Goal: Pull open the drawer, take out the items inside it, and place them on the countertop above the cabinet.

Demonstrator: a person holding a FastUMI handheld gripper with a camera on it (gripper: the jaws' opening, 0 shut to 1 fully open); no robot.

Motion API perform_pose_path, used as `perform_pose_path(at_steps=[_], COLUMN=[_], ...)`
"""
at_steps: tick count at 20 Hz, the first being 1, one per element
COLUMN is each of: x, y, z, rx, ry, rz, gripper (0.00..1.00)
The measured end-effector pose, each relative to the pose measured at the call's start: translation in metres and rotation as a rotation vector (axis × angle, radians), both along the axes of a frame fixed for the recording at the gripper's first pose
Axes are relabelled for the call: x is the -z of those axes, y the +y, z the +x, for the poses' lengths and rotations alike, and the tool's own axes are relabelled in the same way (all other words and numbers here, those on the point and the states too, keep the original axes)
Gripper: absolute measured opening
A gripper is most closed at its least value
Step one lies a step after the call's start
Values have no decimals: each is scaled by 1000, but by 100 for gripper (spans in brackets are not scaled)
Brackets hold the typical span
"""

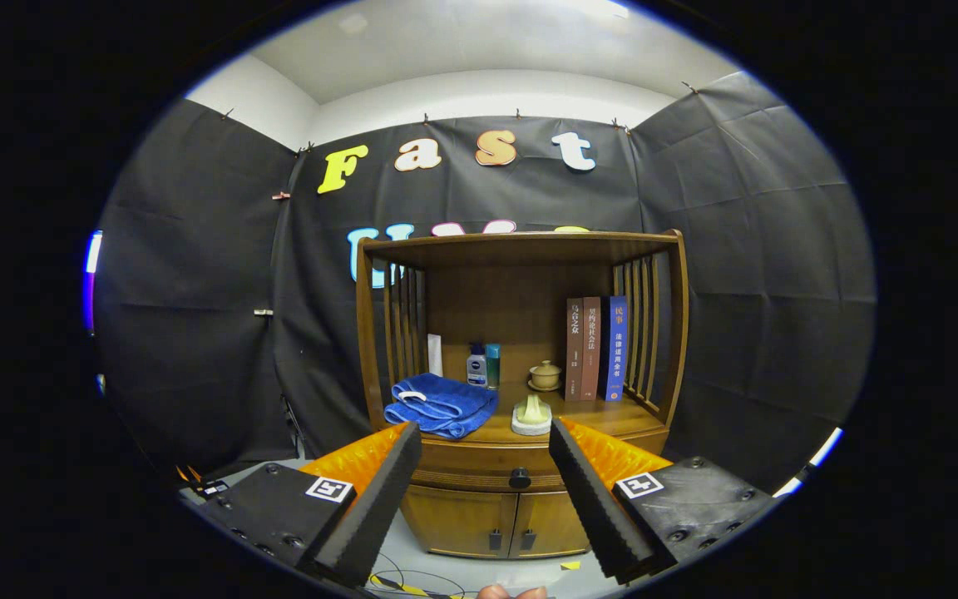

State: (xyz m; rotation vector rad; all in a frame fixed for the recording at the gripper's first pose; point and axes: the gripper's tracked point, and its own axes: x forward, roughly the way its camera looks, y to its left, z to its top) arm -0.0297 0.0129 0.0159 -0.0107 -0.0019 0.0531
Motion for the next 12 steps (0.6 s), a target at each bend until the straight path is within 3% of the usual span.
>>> perform_pose_path(at_steps=[12], x=[1], y=[1], z=[0], rx=[-5], ry=[-1], rz=[1], gripper=[99])
